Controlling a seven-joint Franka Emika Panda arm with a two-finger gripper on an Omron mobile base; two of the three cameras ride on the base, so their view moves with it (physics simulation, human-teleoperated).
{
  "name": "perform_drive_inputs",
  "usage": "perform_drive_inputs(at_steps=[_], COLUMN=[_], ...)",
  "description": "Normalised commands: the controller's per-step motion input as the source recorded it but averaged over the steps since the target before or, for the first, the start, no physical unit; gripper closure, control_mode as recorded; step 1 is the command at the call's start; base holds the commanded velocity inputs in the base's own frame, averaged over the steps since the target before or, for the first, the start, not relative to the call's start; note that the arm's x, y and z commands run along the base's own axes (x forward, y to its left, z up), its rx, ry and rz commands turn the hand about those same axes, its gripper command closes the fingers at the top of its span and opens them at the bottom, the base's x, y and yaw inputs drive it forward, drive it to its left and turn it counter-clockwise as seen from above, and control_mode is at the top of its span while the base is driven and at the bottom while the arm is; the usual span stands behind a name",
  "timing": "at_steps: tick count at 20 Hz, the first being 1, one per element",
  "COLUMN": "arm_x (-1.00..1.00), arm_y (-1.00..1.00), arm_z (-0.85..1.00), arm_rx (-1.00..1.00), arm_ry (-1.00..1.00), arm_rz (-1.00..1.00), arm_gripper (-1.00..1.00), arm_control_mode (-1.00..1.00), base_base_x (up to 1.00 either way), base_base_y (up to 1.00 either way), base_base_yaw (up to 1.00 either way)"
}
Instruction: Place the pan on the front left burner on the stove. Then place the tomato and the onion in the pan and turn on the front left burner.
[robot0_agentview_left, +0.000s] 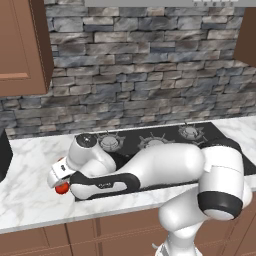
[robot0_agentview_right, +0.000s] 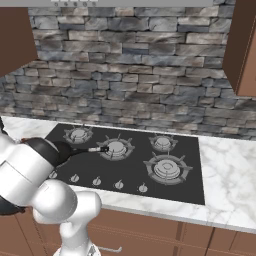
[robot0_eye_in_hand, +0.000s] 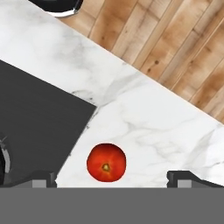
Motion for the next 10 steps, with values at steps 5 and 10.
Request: perform_drive_inputs(at_steps=[5, 10], arm_x=[0.08, 0.09], arm_y=[0.0, 0.0], arm_z=[-0.07, -0.11], arm_rx=[0.0, 0.0], arm_ry=[0.0, 0.0], arm_rz=[0.0, 0.0], arm_gripper=[-1.0, -1.0], arm_control_mode=[-1.0, -1.0], base_base_x=[0.0, 0.0], base_base_y=[0.0, 0.0], base_base_yaw=[0.0, 0.0])
